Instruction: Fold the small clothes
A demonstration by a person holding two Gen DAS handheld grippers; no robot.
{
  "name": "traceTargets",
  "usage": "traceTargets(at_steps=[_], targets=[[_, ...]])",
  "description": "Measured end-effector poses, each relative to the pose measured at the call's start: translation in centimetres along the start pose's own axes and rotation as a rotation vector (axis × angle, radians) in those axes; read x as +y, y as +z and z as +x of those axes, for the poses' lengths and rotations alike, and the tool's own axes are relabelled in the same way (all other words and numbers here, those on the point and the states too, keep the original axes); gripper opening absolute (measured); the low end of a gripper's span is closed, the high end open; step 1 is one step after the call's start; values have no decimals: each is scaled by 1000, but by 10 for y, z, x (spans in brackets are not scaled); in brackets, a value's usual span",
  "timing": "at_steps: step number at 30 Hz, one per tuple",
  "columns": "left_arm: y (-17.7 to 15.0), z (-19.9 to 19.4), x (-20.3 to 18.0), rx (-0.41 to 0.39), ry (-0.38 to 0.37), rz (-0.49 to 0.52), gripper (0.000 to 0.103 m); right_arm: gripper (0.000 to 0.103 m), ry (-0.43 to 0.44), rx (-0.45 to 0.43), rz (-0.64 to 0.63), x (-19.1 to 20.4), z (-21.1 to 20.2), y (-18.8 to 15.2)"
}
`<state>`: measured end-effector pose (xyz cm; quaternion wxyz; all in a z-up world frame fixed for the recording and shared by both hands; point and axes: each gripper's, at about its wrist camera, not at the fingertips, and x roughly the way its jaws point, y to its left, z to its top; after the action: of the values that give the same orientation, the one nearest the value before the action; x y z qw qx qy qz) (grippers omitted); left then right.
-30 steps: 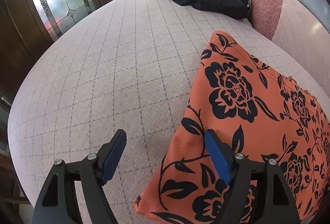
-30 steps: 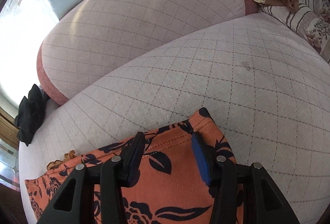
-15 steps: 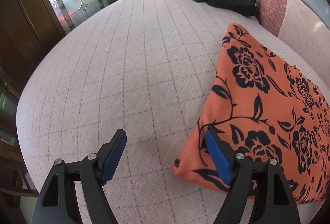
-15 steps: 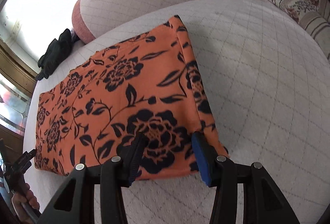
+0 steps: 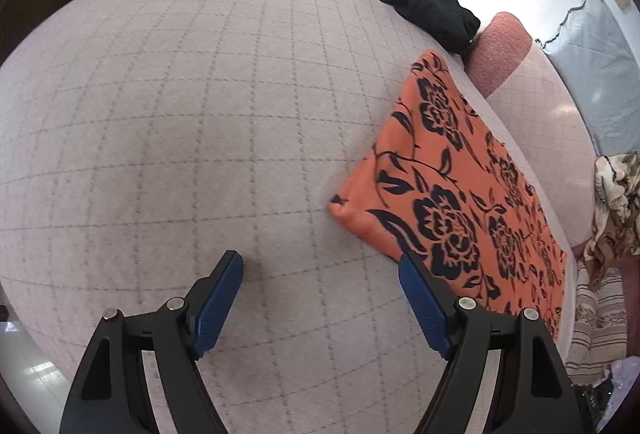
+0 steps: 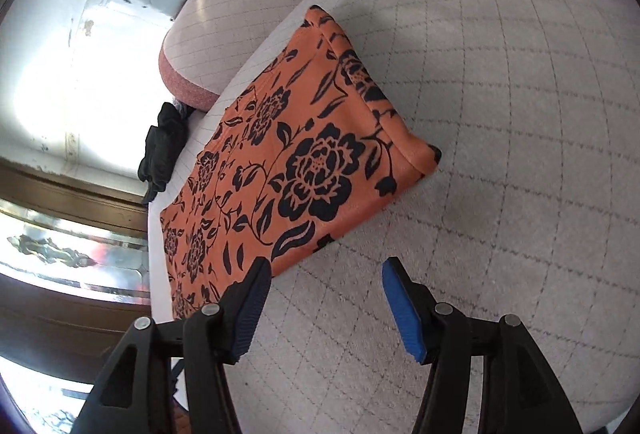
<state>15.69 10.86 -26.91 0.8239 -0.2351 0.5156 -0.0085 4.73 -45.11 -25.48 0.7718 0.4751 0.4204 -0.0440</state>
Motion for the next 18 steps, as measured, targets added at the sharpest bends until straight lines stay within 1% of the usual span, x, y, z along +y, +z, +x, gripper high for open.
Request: traceTargets(at_steps=[2,4,5,7,8,11,13,15,17,18], targets=[[0,9,-13,7,-35,23,84,65,43,8,82,-11,6,1],[4,16,-22,21,-101,9,84,66,75,13,170,-24,14,2],[6,20,-26,24,-151,-11,84,66,90,16,216,-31,18,3],[9,35,-33,66,-266,-61,84,66,150,9,305,-43,26,6],[11,39,-34,67,-289,-83,84,67,175,-2,336,-46,29,7],[16,48,-33,46,-359,-153,84,69,215,-37,371,-48,37,15],[16,48,-28,37,-397,-214,82,69,224,-59,383,-46,44,21],[18,52,-25,30,-417,-249,67,69,228,-81,374,-41,49,27],[18,57,-16,45,-411,-285,35,68,238,-102,371,-39,53,34],[17,60,-12,41,-408,-310,30,68,245,-112,372,-37,56,37]])
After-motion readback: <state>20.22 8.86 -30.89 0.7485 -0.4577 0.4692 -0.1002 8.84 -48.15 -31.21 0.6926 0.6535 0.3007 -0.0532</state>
